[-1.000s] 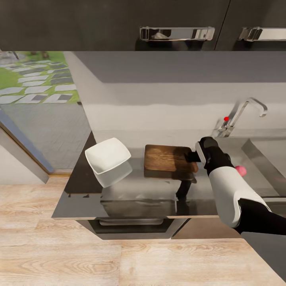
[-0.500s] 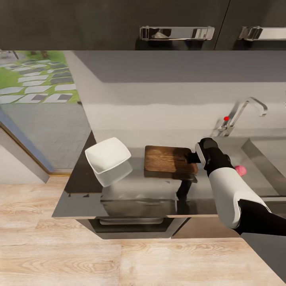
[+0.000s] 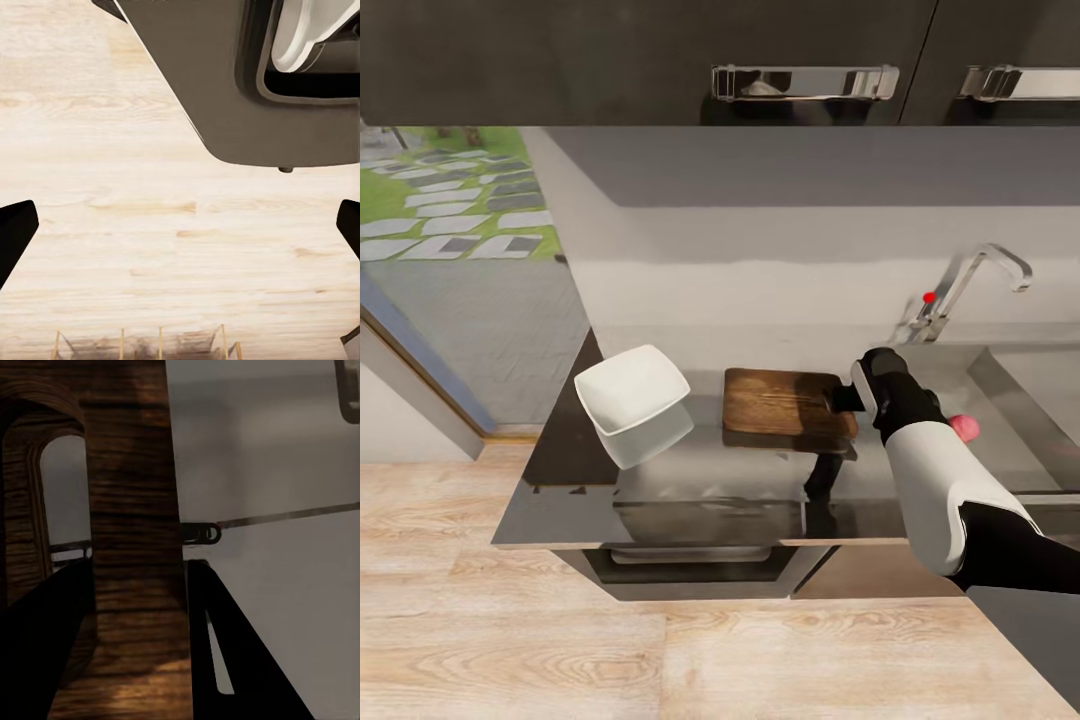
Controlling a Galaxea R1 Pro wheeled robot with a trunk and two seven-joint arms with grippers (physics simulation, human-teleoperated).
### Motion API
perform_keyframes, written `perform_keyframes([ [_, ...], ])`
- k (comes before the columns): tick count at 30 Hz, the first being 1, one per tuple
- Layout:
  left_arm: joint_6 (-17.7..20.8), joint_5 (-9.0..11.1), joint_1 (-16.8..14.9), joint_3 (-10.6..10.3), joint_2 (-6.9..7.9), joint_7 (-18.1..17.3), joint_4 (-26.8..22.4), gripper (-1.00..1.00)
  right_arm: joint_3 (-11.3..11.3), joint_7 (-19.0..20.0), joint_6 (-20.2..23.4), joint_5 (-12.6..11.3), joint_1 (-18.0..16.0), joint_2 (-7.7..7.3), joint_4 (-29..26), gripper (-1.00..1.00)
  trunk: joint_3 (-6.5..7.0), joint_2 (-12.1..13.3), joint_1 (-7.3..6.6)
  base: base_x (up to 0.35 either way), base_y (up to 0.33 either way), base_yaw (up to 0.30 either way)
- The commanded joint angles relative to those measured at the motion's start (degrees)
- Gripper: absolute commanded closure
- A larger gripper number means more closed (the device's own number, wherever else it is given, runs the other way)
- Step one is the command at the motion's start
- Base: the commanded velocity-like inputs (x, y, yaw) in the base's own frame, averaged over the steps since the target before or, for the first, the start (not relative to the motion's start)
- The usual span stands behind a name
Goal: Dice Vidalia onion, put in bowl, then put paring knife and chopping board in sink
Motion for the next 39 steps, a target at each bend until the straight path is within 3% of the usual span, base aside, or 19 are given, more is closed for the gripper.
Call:
perform_keyframes([
  [1,-0.08,0.03,0.04,0.03,0.00,-0.06,-0.10,-1.00,-0.36,-0.06,0.15,0.12,-0.04,0.09,0.06,1.00,-0.14,-0.09,0.03,0.000,0.000,0.000],
  [22,-0.08,0.03,0.04,0.03,0.00,-0.08,-0.10,-1.00,-0.36,-0.20,0.15,0.38,-0.04,0.09,0.32,1.00,-0.36,-0.09,0.03,0.000,0.000,0.000],
  [23,-0.08,0.03,0.02,0.03,0.00,-0.07,-0.10,-1.00,-0.36,-0.20,0.15,0.38,-0.02,0.09,0.36,-1.00,-0.36,-0.09,0.03,0.000,0.000,0.000],
  [39,-0.08,0.03,0.06,0.03,0.00,-0.08,-0.10,-1.00,-0.30,-0.20,0.07,0.46,0.79,0.09,0.49,-1.00,-0.35,-0.09,0.03,0.000,0.000,0.000],
])
